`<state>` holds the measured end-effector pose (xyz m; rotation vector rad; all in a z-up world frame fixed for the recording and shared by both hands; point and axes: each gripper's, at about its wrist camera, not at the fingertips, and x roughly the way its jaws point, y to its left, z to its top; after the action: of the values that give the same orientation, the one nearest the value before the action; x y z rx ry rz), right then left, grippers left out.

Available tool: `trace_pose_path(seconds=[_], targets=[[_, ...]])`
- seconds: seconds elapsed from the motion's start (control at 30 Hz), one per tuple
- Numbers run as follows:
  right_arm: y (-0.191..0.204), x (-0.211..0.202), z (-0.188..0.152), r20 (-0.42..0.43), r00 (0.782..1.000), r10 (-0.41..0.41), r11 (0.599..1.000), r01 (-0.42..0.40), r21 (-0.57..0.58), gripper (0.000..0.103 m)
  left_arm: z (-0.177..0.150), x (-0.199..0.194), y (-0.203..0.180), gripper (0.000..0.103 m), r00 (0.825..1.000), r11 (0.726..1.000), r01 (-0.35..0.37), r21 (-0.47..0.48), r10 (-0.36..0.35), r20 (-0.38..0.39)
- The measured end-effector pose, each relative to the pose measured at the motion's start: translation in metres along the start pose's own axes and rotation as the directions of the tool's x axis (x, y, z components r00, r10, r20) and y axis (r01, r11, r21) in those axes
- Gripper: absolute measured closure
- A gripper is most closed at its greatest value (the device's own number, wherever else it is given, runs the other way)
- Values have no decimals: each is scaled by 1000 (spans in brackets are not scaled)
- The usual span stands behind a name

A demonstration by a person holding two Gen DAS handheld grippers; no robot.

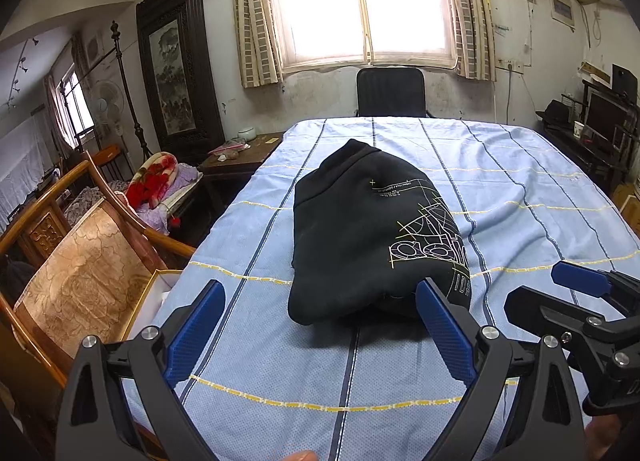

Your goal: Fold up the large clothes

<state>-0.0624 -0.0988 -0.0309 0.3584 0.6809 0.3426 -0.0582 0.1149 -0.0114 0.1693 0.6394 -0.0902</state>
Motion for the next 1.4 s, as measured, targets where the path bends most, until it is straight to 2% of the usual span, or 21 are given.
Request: trace_pose_path(seconds=[1.4], targets=[[-1, 0, -1, 1, 1000, 1, 1000, -1, 3, 5, -3, -1, 2, 6, 1000, 1000, -9, 0, 9, -2]])
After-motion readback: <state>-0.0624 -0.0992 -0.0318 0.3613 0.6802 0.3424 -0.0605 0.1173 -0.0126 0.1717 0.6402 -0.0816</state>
